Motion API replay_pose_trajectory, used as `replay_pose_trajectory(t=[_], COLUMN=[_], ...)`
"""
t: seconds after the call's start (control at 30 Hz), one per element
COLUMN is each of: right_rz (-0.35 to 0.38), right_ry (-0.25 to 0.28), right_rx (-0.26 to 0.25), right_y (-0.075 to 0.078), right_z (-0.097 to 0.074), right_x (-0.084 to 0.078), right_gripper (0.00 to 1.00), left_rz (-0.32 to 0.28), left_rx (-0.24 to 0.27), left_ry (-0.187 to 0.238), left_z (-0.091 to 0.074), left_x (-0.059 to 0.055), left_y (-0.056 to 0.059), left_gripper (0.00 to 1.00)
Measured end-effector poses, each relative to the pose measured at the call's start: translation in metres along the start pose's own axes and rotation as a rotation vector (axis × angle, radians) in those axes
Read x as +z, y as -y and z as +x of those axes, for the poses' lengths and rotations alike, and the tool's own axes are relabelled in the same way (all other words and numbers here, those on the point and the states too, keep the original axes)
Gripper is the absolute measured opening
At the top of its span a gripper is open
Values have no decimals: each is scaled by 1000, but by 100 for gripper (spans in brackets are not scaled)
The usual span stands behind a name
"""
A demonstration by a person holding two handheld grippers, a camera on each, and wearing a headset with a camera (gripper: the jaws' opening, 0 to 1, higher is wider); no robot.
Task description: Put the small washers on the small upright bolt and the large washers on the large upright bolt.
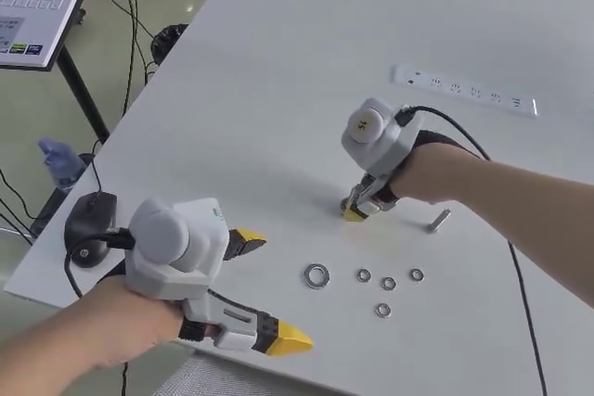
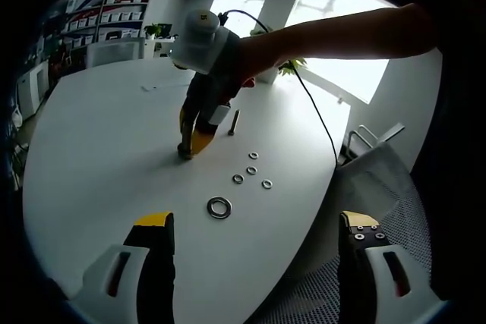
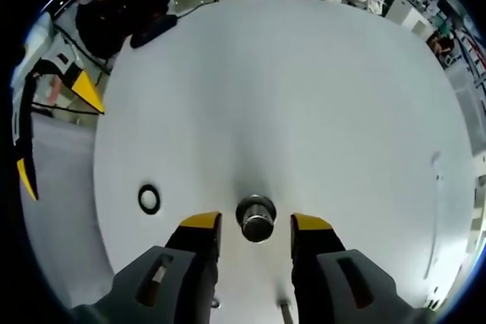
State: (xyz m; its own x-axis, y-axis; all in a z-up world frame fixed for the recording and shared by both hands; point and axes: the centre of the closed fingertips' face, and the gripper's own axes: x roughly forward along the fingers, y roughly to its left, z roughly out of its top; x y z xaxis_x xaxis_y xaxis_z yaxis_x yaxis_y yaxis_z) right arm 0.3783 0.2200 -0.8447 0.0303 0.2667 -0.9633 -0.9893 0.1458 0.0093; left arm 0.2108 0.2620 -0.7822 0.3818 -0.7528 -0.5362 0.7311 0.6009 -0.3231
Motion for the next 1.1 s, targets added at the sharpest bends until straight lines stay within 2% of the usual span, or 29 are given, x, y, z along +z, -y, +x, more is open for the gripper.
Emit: replay_pose_trajectory(t=[0.43, 0.5, 0.7, 1.1], right_rz=[-15, -4, -4, 3], right_ry=[41, 52, 76, 109], right_rx=[-19, -15, -17, -29], right_y=[6, 8, 2, -4], right_z=[-17, -14, -28, -46], right_x=[9, 10, 14, 16], right_gripper=[39, 39, 40, 41], left_rz=[17, 24, 49, 56], left_rx=[13, 20, 28, 33], left_ry=[-8, -10, -31, -38], left_z=[1, 0, -2, -2], left_x=[1, 1, -2, -2], left_y=[-1, -2, -2, -1], left_gripper=[92, 94, 96, 99])
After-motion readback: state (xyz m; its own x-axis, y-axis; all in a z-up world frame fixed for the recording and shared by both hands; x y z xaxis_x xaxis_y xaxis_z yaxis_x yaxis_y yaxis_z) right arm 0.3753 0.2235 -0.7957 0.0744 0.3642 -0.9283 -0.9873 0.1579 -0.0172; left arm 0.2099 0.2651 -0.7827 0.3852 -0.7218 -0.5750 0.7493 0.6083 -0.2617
